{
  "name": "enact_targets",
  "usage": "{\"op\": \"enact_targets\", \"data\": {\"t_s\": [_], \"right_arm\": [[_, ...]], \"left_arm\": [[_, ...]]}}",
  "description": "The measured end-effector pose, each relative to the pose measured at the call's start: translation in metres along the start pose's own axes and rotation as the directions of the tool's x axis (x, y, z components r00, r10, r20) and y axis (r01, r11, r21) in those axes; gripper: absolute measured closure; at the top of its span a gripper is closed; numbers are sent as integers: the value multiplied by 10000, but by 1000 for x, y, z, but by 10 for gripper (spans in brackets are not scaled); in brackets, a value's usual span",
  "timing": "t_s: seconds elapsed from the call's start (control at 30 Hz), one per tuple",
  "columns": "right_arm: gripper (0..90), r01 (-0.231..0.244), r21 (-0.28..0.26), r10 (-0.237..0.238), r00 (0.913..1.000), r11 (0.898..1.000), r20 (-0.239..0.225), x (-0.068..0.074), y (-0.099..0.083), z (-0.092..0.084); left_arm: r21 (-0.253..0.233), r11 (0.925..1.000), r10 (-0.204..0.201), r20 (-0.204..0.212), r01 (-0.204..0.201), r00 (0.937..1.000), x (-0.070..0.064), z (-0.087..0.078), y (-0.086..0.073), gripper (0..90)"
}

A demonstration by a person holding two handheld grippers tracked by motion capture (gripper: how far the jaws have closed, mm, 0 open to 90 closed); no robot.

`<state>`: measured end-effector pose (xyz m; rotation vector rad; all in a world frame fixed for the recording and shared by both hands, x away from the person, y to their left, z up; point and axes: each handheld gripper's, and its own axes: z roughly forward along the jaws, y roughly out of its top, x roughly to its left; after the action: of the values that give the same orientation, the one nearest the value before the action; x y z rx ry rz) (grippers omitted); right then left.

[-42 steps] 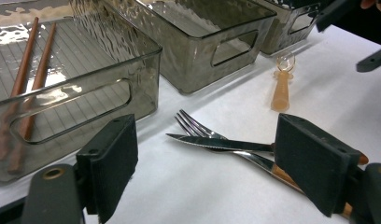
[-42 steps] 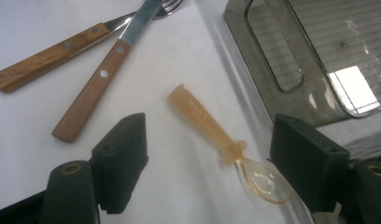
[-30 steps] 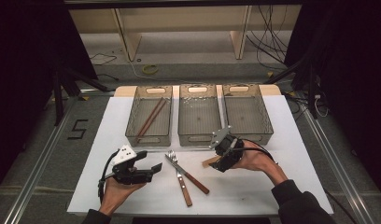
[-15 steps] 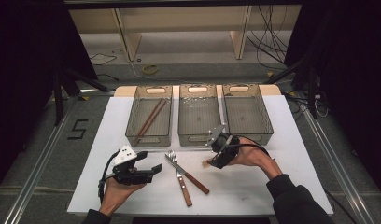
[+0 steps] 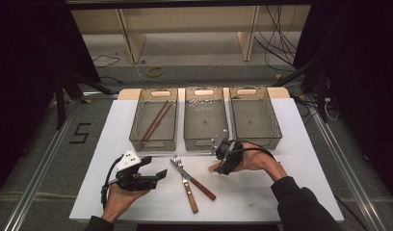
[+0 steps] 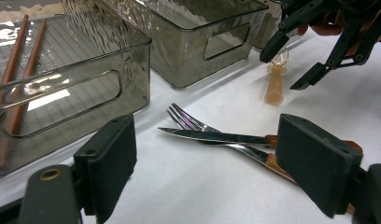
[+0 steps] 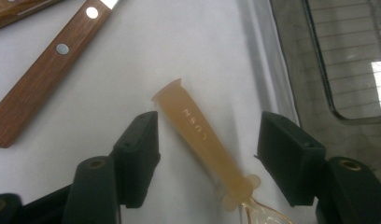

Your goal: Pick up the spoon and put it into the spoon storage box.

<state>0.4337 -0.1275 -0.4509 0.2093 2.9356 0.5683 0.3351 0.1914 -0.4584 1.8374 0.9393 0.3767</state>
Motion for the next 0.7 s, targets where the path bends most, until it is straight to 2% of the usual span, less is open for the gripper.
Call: {"op": "enact_targets", "data": {"t_s": [0.1,0.13,0.17,0.2,0.33,0.37,0.4,0.53,0.57,0.7], "right_arm": [[430,27,25,-27,10000,10000,-86,-1,0,3],[439,180,194,-178,9998,9996,-132,-1,0,3],[446,-57,136,59,9999,9999,-154,1,0,4],[452,251,245,-247,9995,9994,-179,0,0,5],[478,518,400,-509,9984,9979,-233,-1,-1,9],[486,260,467,-248,9994,9986,-246,1,-1,10],[494,379,513,-367,9990,9980,-253,0,-1,11],[553,347,430,-326,9983,9985,-493,-1,-2,12],[564,493,385,-473,9976,9980,-508,-2,-3,12],[602,402,436,-378,9978,9982,-540,-1,-2,12]], "left_arm": [[28,10000,29,19,-30,10000,0,0,0,201],[33,10000,35,23,-35,10000,0,0,0,201],[50,10000,26,27,-27,10000,0,0,0,201],[83,10000,11,20,-12,10000,0,0,0,201],[32,10000,-64,3,64,10000,0,0,0,203],[33,10000,-73,7,73,10000,0,0,0,204],[83,10000,-48,25,48,10000,0,0,0,204],[97,9999,-38,34,37,10000,0,0,0,205],[88,10000,-43,39,42,10000,0,0,0,205],[102,9999,-61,48,61,10000,0,0,0,205]]}}
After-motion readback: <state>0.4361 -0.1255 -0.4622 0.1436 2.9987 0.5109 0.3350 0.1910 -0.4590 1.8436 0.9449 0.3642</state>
